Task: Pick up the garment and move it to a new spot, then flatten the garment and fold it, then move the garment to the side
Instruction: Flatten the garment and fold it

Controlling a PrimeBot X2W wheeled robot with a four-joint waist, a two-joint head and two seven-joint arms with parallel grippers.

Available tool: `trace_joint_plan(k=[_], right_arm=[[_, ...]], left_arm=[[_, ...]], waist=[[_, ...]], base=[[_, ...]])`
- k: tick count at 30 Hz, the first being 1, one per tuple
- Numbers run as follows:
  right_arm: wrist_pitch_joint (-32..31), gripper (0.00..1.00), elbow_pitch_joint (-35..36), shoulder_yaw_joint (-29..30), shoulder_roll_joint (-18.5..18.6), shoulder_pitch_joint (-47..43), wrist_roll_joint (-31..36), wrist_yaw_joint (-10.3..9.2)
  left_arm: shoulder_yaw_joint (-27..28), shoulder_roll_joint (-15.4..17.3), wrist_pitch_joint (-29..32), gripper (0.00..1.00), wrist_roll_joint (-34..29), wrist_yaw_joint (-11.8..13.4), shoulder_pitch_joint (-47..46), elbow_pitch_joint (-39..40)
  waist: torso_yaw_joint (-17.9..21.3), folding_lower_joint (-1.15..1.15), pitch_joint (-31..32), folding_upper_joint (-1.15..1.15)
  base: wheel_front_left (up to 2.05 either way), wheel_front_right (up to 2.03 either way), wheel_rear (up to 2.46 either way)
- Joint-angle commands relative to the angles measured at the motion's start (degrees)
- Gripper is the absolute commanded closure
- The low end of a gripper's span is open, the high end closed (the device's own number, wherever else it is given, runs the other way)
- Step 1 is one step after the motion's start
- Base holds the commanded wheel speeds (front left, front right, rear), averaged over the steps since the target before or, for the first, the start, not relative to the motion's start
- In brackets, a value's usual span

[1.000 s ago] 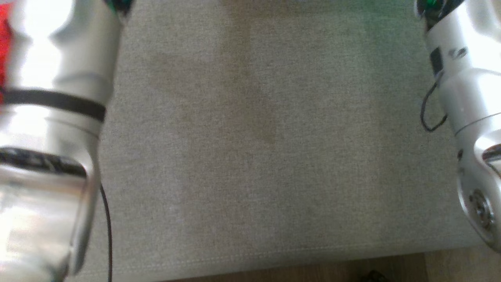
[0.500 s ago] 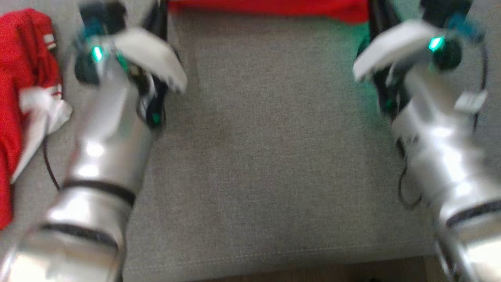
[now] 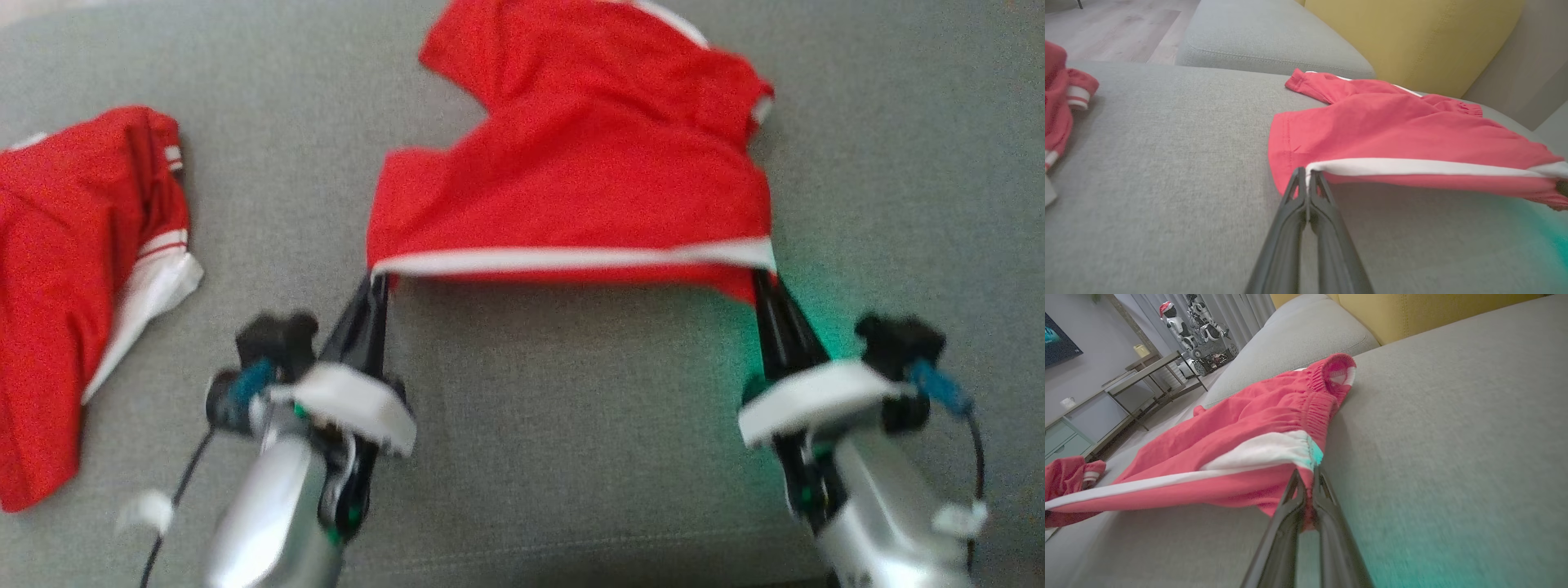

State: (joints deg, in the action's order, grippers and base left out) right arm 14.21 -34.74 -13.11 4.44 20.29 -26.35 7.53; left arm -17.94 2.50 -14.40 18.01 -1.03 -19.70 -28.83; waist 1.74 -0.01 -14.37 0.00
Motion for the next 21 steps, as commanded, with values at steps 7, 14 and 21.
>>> trace_joint_plan(k=[7,14,21], right_arm=[[-0.53,1.0,11.58,1.12,-0.66,-13.52,3.28,-0.04],[-5.97,1.0,22.95,3.35,-1.29,-25.1,5.86,-0.04],[-11.45,1.0,31.46,5.37,-1.53,-28.89,7.17,-0.04]], left_arm=[[3.05,3.18,-0.54,1.0,-0.79,3.03,13.44,13.23],[3.15,5.04,3.27,1.0,-0.7,5.97,23.49,24.6],[2.69,6.45,6.23,1.0,-0.59,5.95,24.24,31.12]], waist=[[0.27,0.01,5.68,0.0],[0.35,0.01,8.74,0.0],[0.77,0.01,8.79,0.0]], base=[[0.0,0.0,0.0],[0.0,0.0,0.0],[0.0,0.0,0.0]])
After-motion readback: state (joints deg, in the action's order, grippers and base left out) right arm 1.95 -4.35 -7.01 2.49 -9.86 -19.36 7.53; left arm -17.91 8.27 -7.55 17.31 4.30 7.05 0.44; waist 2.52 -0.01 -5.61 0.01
